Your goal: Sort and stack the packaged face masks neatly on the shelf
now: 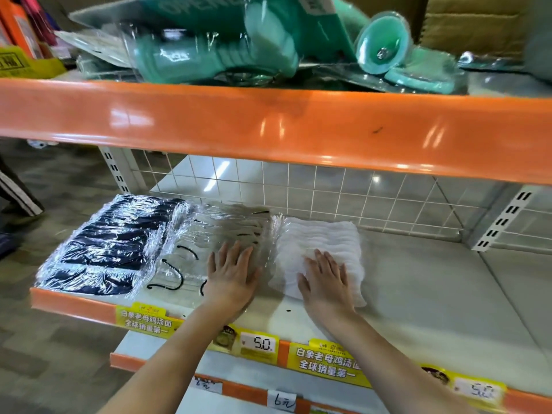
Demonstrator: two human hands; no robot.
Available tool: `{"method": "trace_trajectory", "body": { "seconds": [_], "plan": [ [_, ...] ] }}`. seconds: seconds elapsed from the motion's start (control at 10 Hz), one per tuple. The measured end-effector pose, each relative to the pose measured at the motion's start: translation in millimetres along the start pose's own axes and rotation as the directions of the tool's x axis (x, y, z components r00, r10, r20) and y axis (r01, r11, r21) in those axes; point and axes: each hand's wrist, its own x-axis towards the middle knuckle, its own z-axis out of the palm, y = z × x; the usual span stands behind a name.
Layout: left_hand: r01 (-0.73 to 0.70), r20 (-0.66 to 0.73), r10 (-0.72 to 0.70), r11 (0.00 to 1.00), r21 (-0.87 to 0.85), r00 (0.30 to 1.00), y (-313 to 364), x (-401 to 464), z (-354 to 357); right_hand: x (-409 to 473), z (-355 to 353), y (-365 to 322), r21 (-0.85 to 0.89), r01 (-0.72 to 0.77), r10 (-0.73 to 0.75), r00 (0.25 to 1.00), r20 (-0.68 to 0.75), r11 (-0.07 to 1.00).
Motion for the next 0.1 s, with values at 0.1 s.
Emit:
{"method": "trace_trajectory", "body": {
  "seconds": [0.1],
  "plan": [
    [-0.106,-0.096,0.107,0.994,0.016,0.99,18.5,-8.7,-12.6,-12.3,-11.1,0.4,0.102,0.017,-0.012,0.999,-0.05,0.995]
  ]
}}
